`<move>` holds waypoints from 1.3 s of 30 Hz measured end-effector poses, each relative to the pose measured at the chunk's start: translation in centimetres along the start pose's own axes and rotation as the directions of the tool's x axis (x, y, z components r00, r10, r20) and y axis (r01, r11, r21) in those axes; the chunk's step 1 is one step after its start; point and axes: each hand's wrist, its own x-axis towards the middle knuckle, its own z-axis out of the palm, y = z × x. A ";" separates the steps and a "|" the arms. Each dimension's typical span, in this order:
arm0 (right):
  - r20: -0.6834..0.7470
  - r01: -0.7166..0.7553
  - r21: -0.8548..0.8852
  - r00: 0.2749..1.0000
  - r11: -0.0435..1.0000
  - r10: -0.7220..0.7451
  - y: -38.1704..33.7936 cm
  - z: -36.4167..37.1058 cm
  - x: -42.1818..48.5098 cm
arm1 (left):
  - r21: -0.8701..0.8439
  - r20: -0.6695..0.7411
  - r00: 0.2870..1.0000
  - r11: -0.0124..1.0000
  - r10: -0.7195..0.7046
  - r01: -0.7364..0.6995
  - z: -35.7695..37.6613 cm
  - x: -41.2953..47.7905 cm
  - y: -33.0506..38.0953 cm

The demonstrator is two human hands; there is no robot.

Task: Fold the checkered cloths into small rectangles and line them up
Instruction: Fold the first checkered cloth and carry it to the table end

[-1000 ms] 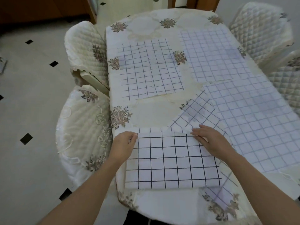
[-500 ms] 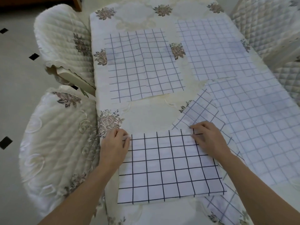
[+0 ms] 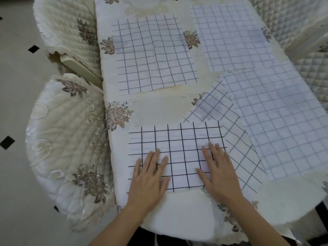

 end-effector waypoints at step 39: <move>0.020 -0.118 -0.056 0.993 0.991 0.119 -4.4 1.9 4.9 | 0.058 -0.030 0.999 0.997 -0.040 0.042 -0.2 6.7 -2.0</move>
